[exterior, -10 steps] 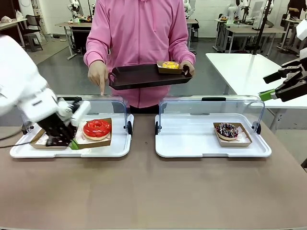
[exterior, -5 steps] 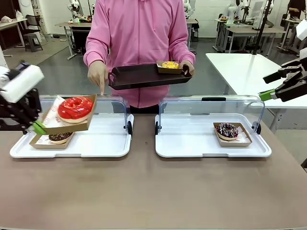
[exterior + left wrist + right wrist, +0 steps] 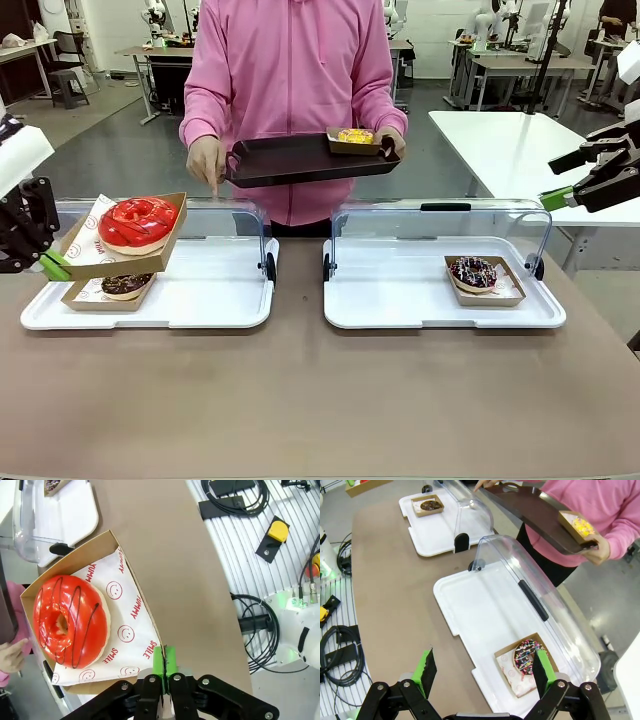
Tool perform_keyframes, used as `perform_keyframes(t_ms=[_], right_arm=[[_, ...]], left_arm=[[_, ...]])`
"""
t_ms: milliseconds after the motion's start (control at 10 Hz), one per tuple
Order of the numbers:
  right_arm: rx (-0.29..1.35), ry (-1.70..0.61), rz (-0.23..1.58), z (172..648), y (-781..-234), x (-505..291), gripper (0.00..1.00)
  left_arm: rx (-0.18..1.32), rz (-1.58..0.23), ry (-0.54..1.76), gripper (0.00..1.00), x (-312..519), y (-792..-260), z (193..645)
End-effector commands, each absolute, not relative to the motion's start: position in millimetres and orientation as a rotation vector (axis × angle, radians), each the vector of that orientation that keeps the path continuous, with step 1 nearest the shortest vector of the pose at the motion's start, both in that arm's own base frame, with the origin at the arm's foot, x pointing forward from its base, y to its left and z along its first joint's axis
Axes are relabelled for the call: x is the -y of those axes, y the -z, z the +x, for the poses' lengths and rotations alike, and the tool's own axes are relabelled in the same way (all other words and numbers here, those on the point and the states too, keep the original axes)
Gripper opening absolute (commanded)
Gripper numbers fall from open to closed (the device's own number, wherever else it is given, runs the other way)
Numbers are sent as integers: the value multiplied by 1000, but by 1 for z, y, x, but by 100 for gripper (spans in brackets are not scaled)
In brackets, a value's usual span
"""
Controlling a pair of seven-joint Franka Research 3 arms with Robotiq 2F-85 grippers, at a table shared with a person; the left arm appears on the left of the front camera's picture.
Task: Provide the desired donut to the person.
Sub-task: Pick up and lift the Paper togo box containing the Donut pointed at by the person, then place the picked Paper togo box onto the Handle tray extended by the person.
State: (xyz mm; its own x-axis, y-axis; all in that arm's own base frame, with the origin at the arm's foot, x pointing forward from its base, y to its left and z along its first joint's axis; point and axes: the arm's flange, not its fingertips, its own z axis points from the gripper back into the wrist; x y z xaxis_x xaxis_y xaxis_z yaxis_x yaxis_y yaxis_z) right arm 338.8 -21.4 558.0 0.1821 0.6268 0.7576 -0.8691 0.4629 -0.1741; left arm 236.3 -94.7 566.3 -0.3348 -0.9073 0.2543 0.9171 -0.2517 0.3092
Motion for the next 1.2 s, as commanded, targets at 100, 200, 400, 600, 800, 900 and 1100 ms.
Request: perform_keyframes(t_ms=[100, 200, 400, 600, 800, 900, 1100], right_arm=[[878, -1082, 329, 338, -556, 22, 100], [878, -1082, 329, 338, -556, 22, 100], [878, -1082, 329, 338, -556, 22, 100], [878, -1082, 329, 338, -556, 22, 100], [878, -1082, 329, 338, -556, 22, 100], [878, -1082, 329, 338, -556, 22, 100], [878, -1082, 329, 338, -556, 22, 100]], left_arm=[[491, -20, 1851, 0, 97, -567, 239], [491, -20, 1851, 0, 97, -567, 239], [491, -20, 1851, 0, 97, -567, 239], [491, -20, 1851, 0, 97, -567, 239], [491, -20, 1851, 0, 97, -567, 239], [491, -20, 1851, 0, 97, -567, 239], [491, -20, 1851, 0, 97, -567, 239]])
